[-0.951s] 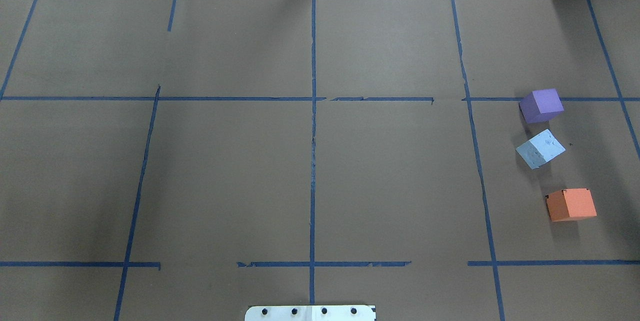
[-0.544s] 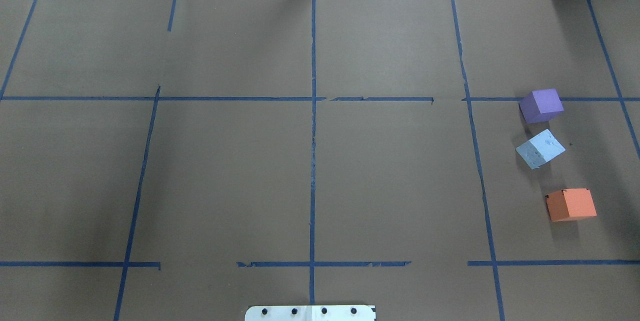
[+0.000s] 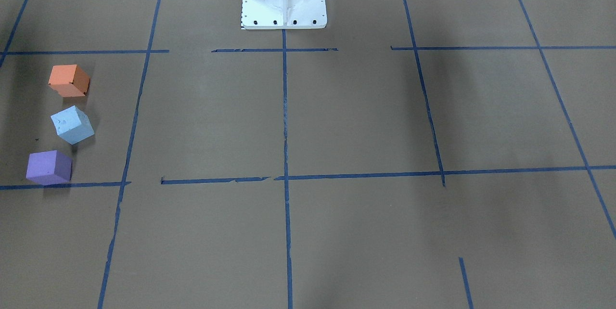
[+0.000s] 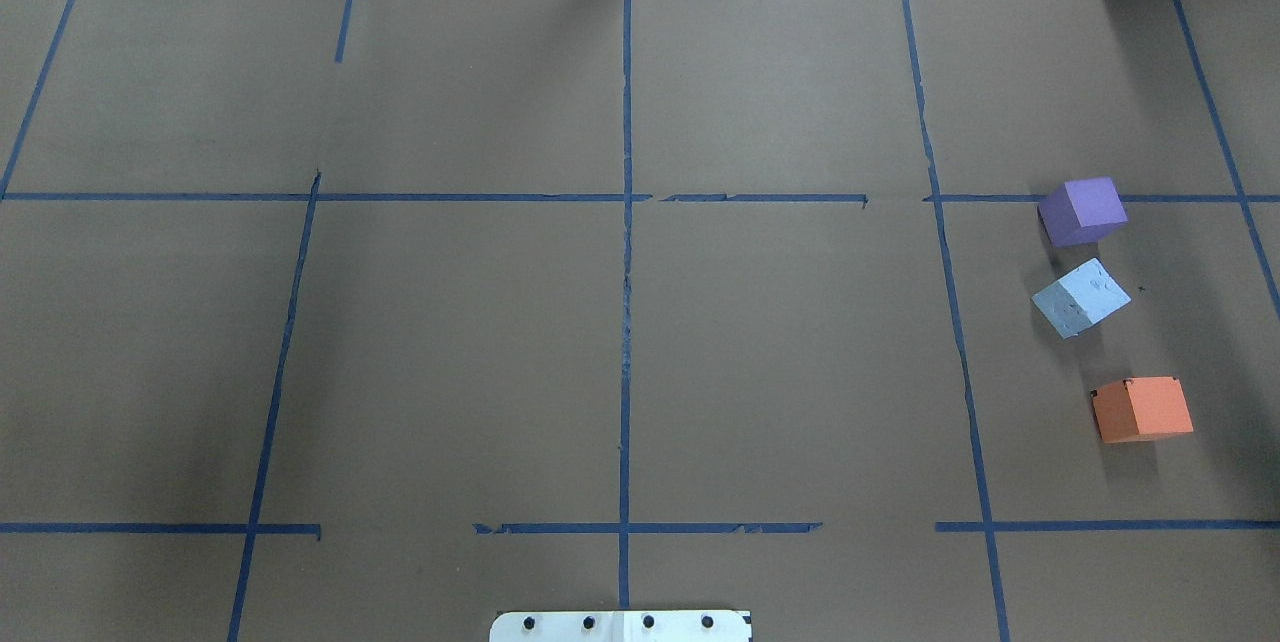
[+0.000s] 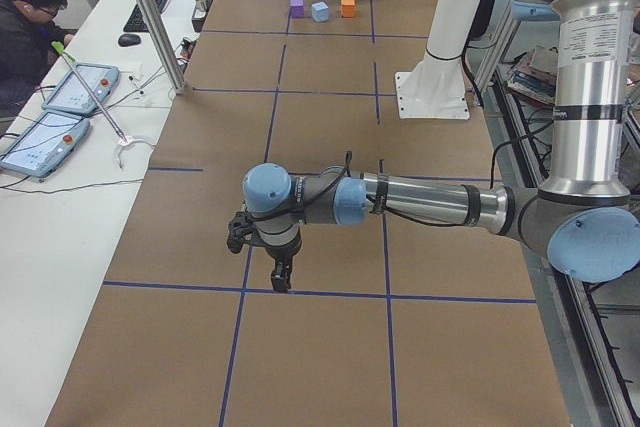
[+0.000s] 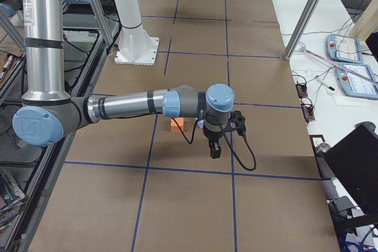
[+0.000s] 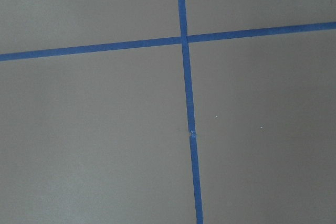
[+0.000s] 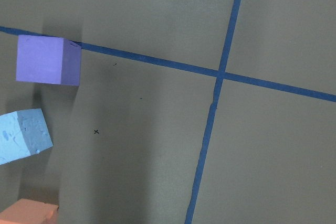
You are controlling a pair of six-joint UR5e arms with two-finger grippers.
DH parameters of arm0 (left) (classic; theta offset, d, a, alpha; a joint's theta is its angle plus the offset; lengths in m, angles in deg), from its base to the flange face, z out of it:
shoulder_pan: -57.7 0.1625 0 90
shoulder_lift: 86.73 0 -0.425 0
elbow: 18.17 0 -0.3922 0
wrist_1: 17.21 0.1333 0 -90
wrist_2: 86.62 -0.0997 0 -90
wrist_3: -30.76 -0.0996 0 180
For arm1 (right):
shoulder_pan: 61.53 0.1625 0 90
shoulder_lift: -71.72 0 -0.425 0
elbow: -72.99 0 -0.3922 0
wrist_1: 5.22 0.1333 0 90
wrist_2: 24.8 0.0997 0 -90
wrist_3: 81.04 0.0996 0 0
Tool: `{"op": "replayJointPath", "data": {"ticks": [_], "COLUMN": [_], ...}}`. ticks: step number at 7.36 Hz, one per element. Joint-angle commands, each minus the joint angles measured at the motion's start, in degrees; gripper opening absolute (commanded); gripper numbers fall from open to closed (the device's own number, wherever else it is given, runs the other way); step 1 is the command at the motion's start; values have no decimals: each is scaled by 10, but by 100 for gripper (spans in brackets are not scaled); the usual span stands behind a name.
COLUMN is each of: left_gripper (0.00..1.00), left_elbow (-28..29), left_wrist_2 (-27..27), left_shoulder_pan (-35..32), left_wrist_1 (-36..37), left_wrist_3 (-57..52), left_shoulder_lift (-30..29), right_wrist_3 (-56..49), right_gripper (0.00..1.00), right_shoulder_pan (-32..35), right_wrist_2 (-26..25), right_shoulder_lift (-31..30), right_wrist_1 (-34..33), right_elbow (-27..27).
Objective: Place blue block between orange and purple blocks
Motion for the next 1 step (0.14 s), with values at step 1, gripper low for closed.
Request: {"op": "replayJointPath", "data": {"ticks": [1], "left_gripper": [100], "left_elbow": [0], "left_wrist_2": [0], "left_shoulder_pan": [1], "left_wrist_1": [0], "left_wrist_3": [-1], "left_shoulder_lift": [-2], "right_wrist_3": [0], "right_gripper": [100], "right_shoulder_pan": [0], "right_wrist_2": [0], "right_shoulder_lift": [0], "right_wrist_1": [2], "right_elbow": [0]}}
